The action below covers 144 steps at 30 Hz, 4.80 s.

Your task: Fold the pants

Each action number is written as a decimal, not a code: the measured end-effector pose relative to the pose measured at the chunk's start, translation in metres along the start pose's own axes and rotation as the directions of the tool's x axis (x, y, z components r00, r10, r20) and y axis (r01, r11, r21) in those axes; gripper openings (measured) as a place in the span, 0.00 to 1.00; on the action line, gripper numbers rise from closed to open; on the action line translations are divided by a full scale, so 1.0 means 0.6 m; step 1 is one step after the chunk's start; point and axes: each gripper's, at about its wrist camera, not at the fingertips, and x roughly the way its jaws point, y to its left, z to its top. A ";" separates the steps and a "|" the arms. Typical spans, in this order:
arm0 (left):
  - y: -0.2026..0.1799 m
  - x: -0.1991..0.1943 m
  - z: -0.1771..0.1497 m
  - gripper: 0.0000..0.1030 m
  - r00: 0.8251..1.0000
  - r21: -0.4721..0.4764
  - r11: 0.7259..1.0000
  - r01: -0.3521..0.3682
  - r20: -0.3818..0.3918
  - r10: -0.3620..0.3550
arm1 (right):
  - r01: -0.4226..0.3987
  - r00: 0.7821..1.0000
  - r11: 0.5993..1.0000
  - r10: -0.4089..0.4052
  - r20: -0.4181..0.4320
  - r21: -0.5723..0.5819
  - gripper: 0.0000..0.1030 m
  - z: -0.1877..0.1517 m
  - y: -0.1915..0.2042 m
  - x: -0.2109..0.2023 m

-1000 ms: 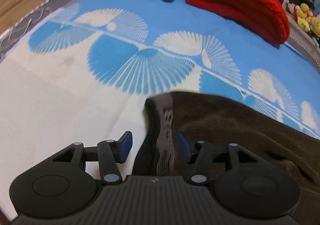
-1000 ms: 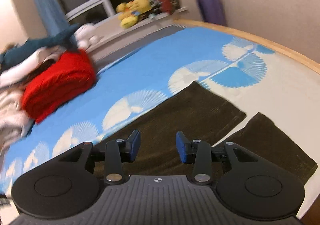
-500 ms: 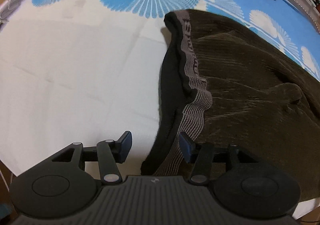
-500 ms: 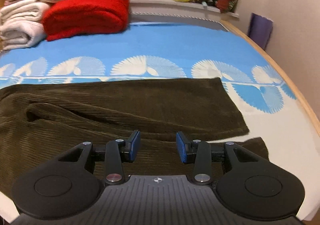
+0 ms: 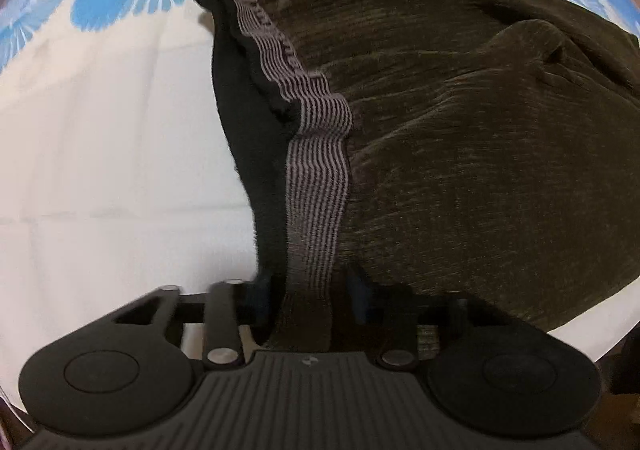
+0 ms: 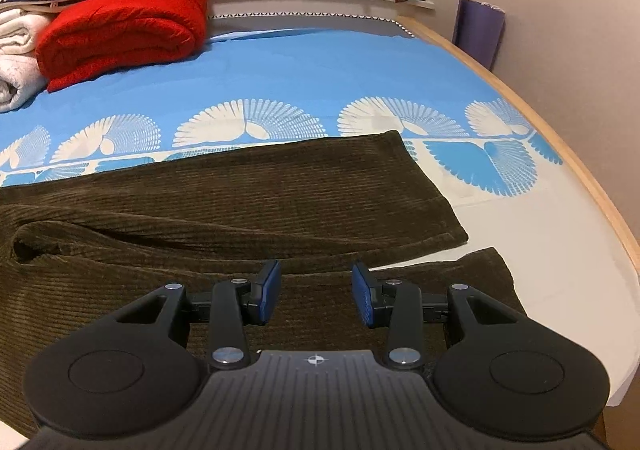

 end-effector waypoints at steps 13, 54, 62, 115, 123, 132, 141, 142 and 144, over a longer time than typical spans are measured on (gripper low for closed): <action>0.032 -0.064 -0.040 0.06 0.995 0.032 0.999 -0.033 0.099 0.030 | -0.013 1.000 0.999 0.013 0.004 -0.029 0.40 0.009 0.043 -0.003; -0.036 -0.116 0.036 0.54 0.940 -0.010 0.995 -0.095 0.327 0.093 | -0.041 0.999 0.998 0.040 0.016 0.056 0.40 0.018 0.000 0.001; -0.037 -0.154 0.060 0.55 0.882 -0.148 0.983 -0.109 0.441 0.164 | -0.043 0.999 0.998 0.043 0.014 0.053 0.40 0.021 -0.001 0.003; -0.068 0.068 0.357 0.58 0.910 -0.125 0.963 -0.237 0.317 0.265 | -0.071 0.991 0.996 0.076 0.110 -0.044 0.39 0.089 0.107 0.069; -0.063 0.099 0.366 0.64 0.920 -0.089 0.969 -0.232 0.305 0.248 | -0.065 0.993 0.996 0.070 0.092 -0.060 0.39 0.091 0.123 0.089; -0.063 0.103 0.374 0.64 0.923 -0.082 0.972 -0.222 0.303 0.236 | -0.060 0.995 0.996 0.066 0.077 -0.073 0.39 0.090 0.130 0.097; -0.065 0.107 0.374 0.08 0.935 -0.012 0.982 -0.189 0.305 0.183 | -0.045 0.996 0.995 0.050 0.067 -0.087 0.39 0.084 0.129 0.097; -0.065 0.102 0.372 0.02 0.937 -0.006 0.983 -0.181 0.303 0.174 | -0.041 0.997 0.995 0.047 0.067 -0.087 0.39 0.083 0.127 0.096; -0.066 0.086 0.366 0.02 0.937 -0.014 0.986 -0.164 0.312 0.160 | -0.035 0.997 0.996 0.040 0.068 -0.082 0.39 0.082 0.121 0.092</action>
